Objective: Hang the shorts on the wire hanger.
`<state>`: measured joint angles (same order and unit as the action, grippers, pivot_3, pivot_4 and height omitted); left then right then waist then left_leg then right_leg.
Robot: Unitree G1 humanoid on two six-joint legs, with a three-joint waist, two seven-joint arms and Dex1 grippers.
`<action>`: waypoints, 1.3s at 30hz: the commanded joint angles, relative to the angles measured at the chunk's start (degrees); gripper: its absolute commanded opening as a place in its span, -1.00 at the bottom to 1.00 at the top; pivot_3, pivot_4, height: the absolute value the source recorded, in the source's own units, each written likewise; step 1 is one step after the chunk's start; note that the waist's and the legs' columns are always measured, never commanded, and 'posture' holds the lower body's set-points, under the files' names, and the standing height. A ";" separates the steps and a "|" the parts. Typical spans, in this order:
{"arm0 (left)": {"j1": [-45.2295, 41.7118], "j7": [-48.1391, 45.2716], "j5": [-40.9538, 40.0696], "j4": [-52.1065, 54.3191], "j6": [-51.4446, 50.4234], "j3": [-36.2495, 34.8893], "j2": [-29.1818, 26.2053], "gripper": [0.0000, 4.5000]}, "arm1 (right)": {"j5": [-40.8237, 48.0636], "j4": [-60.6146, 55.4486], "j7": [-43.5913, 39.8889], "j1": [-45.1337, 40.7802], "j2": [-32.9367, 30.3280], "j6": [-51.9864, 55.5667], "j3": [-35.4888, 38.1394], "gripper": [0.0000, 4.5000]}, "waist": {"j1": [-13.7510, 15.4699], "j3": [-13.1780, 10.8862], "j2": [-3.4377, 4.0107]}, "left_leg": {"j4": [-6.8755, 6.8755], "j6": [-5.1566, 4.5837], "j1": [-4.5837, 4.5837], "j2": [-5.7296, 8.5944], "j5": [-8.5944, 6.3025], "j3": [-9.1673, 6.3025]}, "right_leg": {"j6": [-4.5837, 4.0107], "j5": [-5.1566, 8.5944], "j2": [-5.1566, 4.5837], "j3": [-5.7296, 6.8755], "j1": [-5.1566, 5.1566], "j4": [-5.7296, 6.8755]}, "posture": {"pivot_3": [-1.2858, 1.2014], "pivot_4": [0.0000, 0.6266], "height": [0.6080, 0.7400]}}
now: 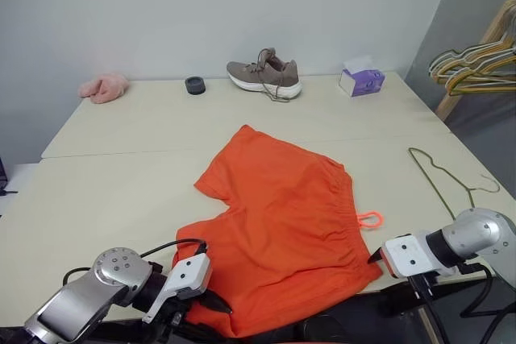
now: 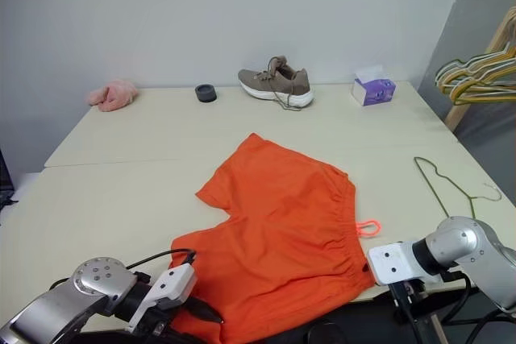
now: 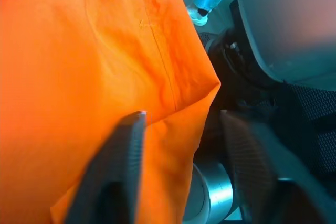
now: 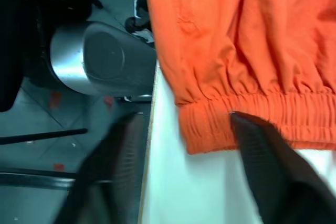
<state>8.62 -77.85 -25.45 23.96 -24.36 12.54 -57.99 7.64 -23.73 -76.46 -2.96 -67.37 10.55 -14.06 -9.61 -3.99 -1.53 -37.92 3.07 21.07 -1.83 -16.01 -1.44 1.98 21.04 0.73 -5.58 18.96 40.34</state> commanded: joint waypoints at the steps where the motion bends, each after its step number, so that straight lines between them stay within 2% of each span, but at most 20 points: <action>1: -3.01 2.72 -6.31 5.19 -5.08 -4.25 1.33 0.64 | 8.22 -1.82 0.01 -1.95 2.17 6.00 5.29 0.86 | 0.00 0.00 -0.02 | -0.01 0.00 0.02 0.00 0.00 -0.01 | 0.00 0.00 0.00 0.01 -0.02 0.00 | -0.11 -0.95 1.00; 2: -3.79 3.32 -7.89 5.76 -6.70 -5.00 1.66 0.76 | 9.78 -1.85 0.68 -2.22 3.03 7.76 6.21 1.00 | 0.01 0.00 -0.03 | -0.03 0.00 0.01 0.00 0.00 -0.01 | 0.00 0.00 0.00 0.01 -0.05 0.00 | -0.11 -0.95 1.00; 4: -6.38 5.09 -10.34 5.97 -9.15 -6.51 2.94 0.99 | 12.60 -0.89 3.77 -3.39 5.93 11.71 8.50 1.00 | 0.01 0.00 -0.03 | -0.03 0.00 -0.02 0.00 0.00 -0.03 | 0.01 -0.01 0.00 0.03 -0.12 0.00 | -0.11 -0.95 1.00; 8: -12.43 9.96 -11.74 4.18 -10.84 -8.59 7.22 0.99 | 15.84 2.92 13.36 -6.20 13.75 17.31 14.50 1.00 | 0.00 0.00 -0.04 | -0.06 0.00 -0.06 0.04 0.00 -0.06 | 0.01 -0.01 0.02 0.05 -0.22 -0.04 | -0.11 -0.95 1.00; 10: -15.85 15.35 -9.84 2.26 -9.92 -8.76 11.63 0.99 | 15.63 7.16 21.15 -7.35 18.70 18.33 19.27 1.00 | 0.00 0.03 -0.03 | -0.05 -0.01 -0.06 0.09 0.00 -0.06 | 0.03 -0.02 0.10 0.04 -0.25 -0.10 | -0.12 -0.94 1.00; 13: -18.19 18.90 -6.96 1.14 -8.36 -7.37 15.13 0.99 | 13.26 12.47 30.07 -6.74 23.06 18.59 24.95 1.00 | -0.01 0.05 -0.03 | -0.05 -0.09 0.03 0.13 -0.05 -0.08 | -0.01 -0.16 0.10 0.04 -0.29 -0.33 | -0.13 -0.94 1.00; 17: -20.45 20.18 -3.63 -0.11 -4.92 -5.38 18.13 0.99 | 8.85 19.96 44.60 -5.40 28.67 16.46 32.48 1.00 | 0.09 0.13 0.01 | -0.05 -0.18 0.32 0.15 -0.10 -0.07 | -0.08 -0.23 0.08 0.04 -0.12 -0.48 | -0.14 -0.94 1.00; 19: -21.80 20.02 -3.50 -0.46 -4.53 -4.85 19.34 0.99 | 6.63 22.91 50.06 -4.63 30.36 15.08 35.06 1.00 | 0.09 0.20 0.08 | -0.09 -0.17 0.72 0.15 -0.10 -0.07 | -0.09 -0.24 0.08 0.05 0.28 -0.42 | -0.14 -0.93 1.00; 22: -23.29 18.51 -3.72 -0.35 -4.08 -4.12 20.02 0.99 | 3.56 26.28 56.42 -3.19 31.36 14.26 37.44 1.00 | -0.10 0.27 0.32 | -0.08 -0.17 0.79 0.14 -0.10 -0.05 | -0.09 -0.24 0.07 0.04 0.36 -0.41 | -0.14 -0.93 1.00; 31: -25.64 14.90 -0.52 -3.19 0.28 -1.61 20.49 0.99 | 2.01 32.88 62.69 0.04 32.33 12.83 41.30 1.00 | -1.59 0.44 0.66 | -0.08 -0.18 0.57 0.20 -0.09 0.02 | -0.06 -0.26 0.12 -0.02 0.15 -0.36 | -0.15 -0.92 1.00; 39: -25.99 13.52 0.90 -5.39 2.61 -0.76 21.23 0.99 | 2.52 37.39 62.89 1.61 31.54 14.98 41.42 1.00 | -1.80 0.51 0.72 | -0.10 -0.19 0.56 0.20 -0.09 0.03 | -0.03 -0.27 0.15 -0.09 0.13 -0.39 | -0.15 -0.92 1.00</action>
<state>-16.55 -64.02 -24.85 18.08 -23.10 11.70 -36.99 10.30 12.68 -13.67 -1.66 -35.03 24.61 26.54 -11.41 -3.48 -0.81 -38.02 2.88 21.63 -1.63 -16.10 -1.41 1.95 20.77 0.88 -5.66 19.08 39.96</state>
